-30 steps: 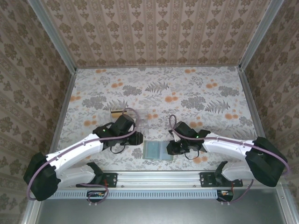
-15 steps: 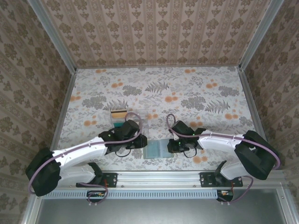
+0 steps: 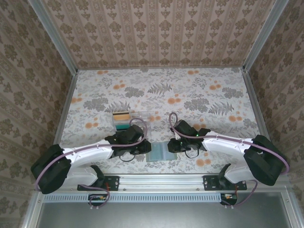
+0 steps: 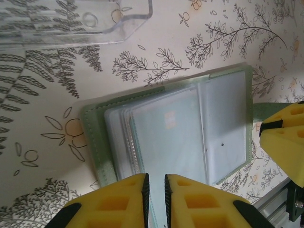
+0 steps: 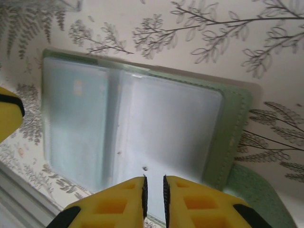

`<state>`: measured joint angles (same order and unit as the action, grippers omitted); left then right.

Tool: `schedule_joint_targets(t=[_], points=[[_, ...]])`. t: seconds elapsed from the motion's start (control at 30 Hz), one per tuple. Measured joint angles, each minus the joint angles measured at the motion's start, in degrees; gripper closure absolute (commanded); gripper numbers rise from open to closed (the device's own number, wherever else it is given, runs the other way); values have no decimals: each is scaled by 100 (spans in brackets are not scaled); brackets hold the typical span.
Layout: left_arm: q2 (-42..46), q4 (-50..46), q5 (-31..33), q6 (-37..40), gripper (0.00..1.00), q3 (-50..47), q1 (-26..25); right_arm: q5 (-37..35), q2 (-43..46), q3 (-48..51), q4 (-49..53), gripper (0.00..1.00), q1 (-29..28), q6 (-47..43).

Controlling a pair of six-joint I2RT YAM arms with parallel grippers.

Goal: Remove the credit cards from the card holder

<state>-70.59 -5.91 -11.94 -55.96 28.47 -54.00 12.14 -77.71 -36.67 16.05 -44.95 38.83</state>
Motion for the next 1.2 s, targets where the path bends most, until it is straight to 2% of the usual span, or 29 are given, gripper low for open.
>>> schedule_joint_targets(t=[0.47,0.93,1.03,1.13,1.2], points=[[-551,306,-262,-22,75,20,-37,-151,-166,334,-111,79,-37,216],[-350,-166,-42,-22,74,87,-160,-170,-256,337,-297,81,-85,326],[-433,-151,-48,-17,69,109,-168,-170,-278,334,-313,81,-92,341],[-555,-66,-120,7,57,208,-192,-177,-282,332,-317,81,-98,341],[-647,44,-205,15,54,264,-192,-192,-282,332,-317,81,-107,343]])
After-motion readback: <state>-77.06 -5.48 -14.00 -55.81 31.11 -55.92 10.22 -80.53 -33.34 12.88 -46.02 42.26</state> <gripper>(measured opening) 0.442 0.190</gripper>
